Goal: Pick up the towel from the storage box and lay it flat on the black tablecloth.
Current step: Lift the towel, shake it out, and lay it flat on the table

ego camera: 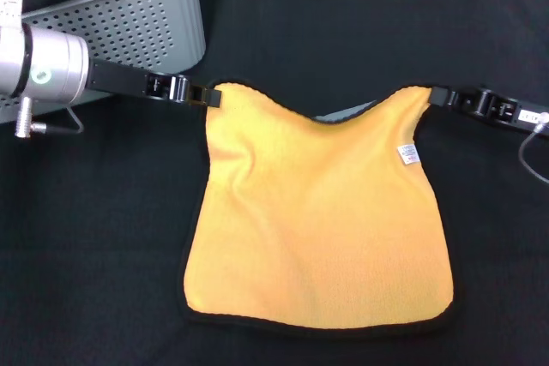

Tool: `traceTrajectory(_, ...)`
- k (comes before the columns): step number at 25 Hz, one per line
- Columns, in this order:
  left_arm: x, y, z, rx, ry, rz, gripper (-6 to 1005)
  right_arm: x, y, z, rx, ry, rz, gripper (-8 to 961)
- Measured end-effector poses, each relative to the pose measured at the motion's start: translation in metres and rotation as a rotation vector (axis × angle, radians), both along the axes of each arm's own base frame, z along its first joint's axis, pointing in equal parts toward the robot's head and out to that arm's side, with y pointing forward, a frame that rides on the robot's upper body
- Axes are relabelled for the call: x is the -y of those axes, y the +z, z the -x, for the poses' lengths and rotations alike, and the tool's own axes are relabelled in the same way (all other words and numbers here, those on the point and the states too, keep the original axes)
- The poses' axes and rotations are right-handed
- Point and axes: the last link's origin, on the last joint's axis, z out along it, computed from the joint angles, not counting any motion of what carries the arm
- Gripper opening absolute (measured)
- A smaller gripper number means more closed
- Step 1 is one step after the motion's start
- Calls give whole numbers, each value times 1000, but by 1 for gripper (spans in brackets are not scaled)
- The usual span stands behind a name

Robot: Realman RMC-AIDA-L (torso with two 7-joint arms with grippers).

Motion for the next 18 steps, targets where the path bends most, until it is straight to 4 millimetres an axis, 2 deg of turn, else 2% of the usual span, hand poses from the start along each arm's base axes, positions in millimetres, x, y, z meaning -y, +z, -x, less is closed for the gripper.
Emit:
traceTrajectory(5, 2, -2, 7, 33, 37, -25, 21, -1, 5, -4, -26, -47, 6, 12)
traceTrajectory(14, -2, -9, 14, 35, 60, -56, 23, -8, 8, 6, -57, -54, 19, 12)
traceTrajectory(18, -4, -11, 16, 25, 61, -72, 24, -9, 7, 4, -50, -66, 15, 12)
